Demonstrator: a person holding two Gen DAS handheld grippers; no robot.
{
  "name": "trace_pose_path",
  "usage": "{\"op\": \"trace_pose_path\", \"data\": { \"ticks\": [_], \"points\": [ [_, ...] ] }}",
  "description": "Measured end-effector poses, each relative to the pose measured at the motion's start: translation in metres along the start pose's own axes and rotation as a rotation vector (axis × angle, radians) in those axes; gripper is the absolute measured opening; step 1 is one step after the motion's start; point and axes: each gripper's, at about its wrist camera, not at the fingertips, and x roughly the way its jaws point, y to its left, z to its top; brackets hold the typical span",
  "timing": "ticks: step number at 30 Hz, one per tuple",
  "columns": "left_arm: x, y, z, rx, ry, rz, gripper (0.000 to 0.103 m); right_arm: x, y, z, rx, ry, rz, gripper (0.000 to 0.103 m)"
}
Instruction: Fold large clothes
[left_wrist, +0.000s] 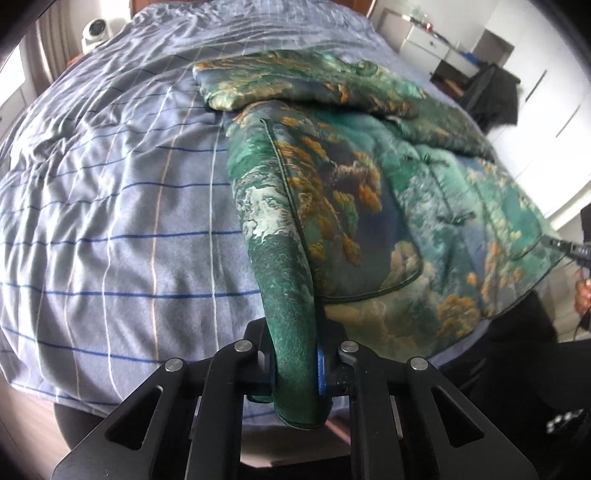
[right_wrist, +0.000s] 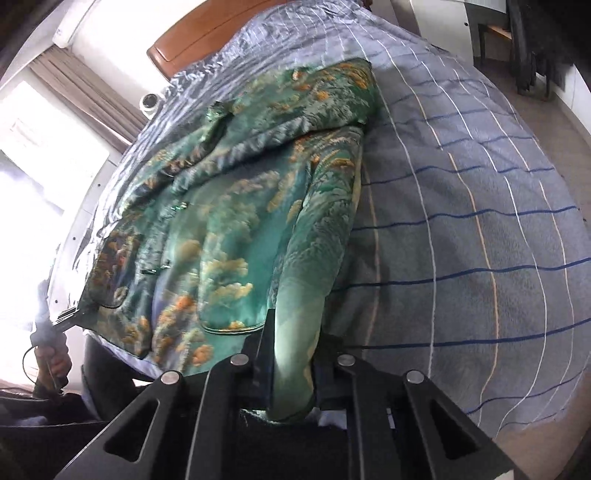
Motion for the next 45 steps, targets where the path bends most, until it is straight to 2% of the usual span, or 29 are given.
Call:
{"op": "trace_pose_path", "data": {
  "ticks": [5, 12, 17, 21, 24, 27, 30, 32, 36, 40, 44, 45],
  "points": [
    [0.001, -0.004, -0.001, -0.002, 0.016, 0.006, 0.013, -0.01, 0.01, 0.001, -0.013, -0.006, 0.039, 0.014],
    [-0.019, -0.004, -0.033, 0.043, 0.067, 0.011, 0.013, -0.019, 0.015, -0.015, -0.033, 0.045, 0.071, 0.014],
    [-0.043, 0.003, -0.044, 0.015, 0.065, -0.044, 0.013, -0.035, 0.017, -0.025, -0.015, 0.061, 0.142, 0.013],
    [-0.056, 0.021, -0.014, -0.107, 0.002, -0.14, 0.013, -0.048, 0.008, 0.002, 0.069, -0.03, 0.269, 0.013],
    [-0.049, 0.038, 0.026, -0.21, -0.015, -0.181, 0.012, -0.041, 0.008, 0.033, 0.108, -0.089, 0.337, 0.013],
    [-0.039, 0.045, 0.064, -0.273, -0.029, -0.186, 0.012, -0.026, 0.01, 0.07, 0.128, -0.135, 0.344, 0.013],
    [-0.017, 0.054, 0.116, -0.314, -0.038, -0.166, 0.013, -0.003, 0.002, 0.123, 0.187, -0.19, 0.357, 0.013],
    [0.001, 0.058, 0.142, -0.332, -0.029, -0.154, 0.013, 0.019, -0.006, 0.153, 0.25, -0.201, 0.365, 0.013],
    [0.036, 0.06, 0.181, -0.326, 0.003, -0.089, 0.015, 0.064, -0.029, 0.19, 0.353, -0.191, 0.31, 0.013],
    [0.074, 0.072, 0.196, -0.35, 0.04, -0.065, 0.027, 0.1, -0.054, 0.204, 0.454, -0.19, 0.281, 0.013],
    [0.092, 0.085, 0.203, -0.424, 0.077, -0.117, 0.033, 0.129, -0.076, 0.197, 0.602, -0.166, 0.309, 0.015],
    [0.091, 0.09, 0.207, -0.453, 0.096, -0.154, 0.039, 0.132, -0.08, 0.197, 0.63, -0.163, 0.328, 0.018]
  ]
}}
